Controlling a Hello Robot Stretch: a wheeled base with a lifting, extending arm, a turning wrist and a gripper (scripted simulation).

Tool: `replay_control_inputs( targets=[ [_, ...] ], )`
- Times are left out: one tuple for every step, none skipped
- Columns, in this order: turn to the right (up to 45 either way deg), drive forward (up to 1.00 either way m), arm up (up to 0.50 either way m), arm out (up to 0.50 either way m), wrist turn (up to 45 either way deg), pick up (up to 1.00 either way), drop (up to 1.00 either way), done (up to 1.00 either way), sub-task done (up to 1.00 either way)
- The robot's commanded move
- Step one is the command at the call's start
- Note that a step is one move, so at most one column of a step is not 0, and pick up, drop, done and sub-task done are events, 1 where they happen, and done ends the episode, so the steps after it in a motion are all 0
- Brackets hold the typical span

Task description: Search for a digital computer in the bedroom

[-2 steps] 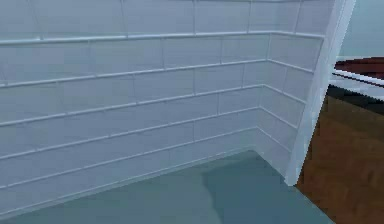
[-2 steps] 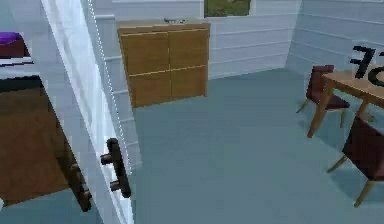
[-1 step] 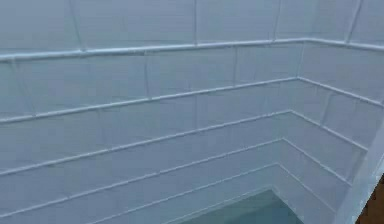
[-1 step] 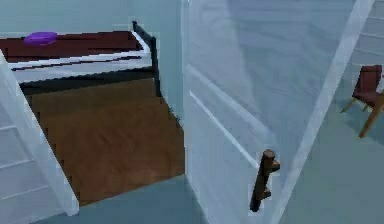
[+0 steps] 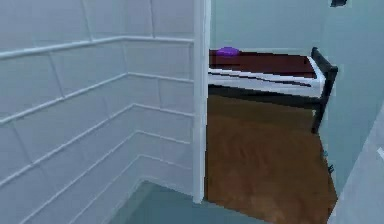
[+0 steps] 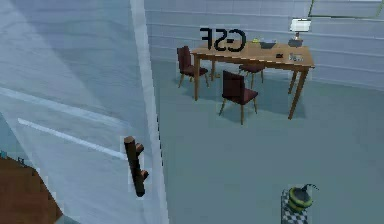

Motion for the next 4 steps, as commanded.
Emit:
replay_control_inputs(
  targets=[
    [12.0,0.0,0.0,0.0,0.0,0.0,0.0,0.0,0.0],
    [0.0,0.8,0.0,0.0,0.0,0.0,0.0,0.0,0.0],
    [12.0,0.0,0.0,0.0,0.0,0.0,0.0,0.0,0.0],
    [0.0,0.3,0.0,0.0,0.0,0.0,0.0,0.0,0.0]
  ],
)
